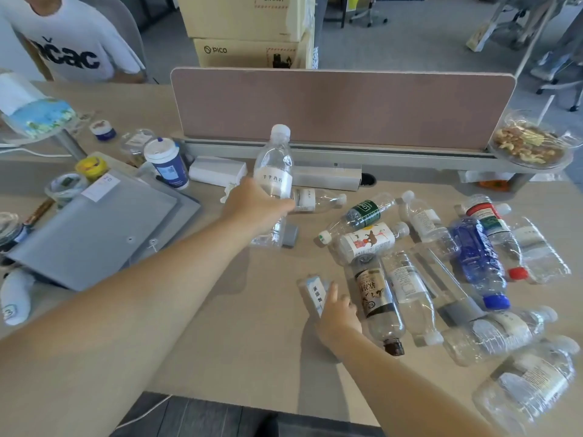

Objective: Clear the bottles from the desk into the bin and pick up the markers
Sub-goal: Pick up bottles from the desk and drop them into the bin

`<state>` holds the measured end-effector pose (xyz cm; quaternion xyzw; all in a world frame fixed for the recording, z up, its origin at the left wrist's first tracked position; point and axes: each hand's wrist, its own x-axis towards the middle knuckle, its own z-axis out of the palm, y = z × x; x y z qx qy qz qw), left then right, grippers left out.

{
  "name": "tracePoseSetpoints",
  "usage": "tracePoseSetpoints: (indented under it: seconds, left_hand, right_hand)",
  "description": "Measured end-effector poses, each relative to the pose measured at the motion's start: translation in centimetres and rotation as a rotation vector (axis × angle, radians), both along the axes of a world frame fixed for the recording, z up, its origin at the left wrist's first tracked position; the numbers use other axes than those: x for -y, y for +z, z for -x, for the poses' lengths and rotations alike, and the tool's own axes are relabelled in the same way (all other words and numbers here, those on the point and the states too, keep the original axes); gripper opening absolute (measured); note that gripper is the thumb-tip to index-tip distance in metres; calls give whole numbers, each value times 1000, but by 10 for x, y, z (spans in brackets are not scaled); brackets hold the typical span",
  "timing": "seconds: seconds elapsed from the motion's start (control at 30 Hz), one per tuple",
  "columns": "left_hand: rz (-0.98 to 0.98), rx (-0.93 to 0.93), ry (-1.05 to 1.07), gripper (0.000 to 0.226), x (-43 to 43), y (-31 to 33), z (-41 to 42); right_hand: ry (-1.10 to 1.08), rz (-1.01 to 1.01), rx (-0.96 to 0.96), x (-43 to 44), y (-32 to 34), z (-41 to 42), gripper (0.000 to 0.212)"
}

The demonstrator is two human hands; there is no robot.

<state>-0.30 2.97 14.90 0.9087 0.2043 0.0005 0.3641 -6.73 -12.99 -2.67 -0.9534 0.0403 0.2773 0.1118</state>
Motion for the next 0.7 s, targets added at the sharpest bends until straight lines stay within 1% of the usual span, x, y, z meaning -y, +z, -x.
tracePoseSetpoints:
  seconds: [0.1, 0.2, 0.3, 0.4, 0.5, 0.53, 0.6, 0.63, 0.7]
  left_hand:
    - [23, 4, -8, 33, -5, -9, 8]
    - [35, -13, -17, 30, -11, -18, 10]
    - [39, -9, -25, 29, -9, -9, 6]
    - [47, -4, -60, 31, 5, 9, -2]
    - [76, 33, -146, 21, 33, 26, -21]
    - [99, 38, -189, 25, 47, 31, -29]
    - [124, 54, -286, 52, 81, 40, -38]
    - [129, 66, -347, 57, 102, 44, -40]
    - [171, 56, -477, 45, 147, 44, -41]
  right_hand:
    - [43, 13, 82, -6, -12, 7, 80]
    - [-4, -81, 117, -10, -9, 6, 79]
    - [-54, -170, 209, -10, 18, -10, 84]
    - [-129, -240, 335, 5, 69, -41, 89]
    - [-247, -263, 490, 44, 128, -65, 83]
    - [-298, -258, 535, 62, 145, -69, 80]
    - [-426, -253, 618, 102, 172, -65, 73]
    - [-503, -248, 645, 123, 182, -58, 72]
    - [-662, -214, 674, 164, 193, -32, 73]
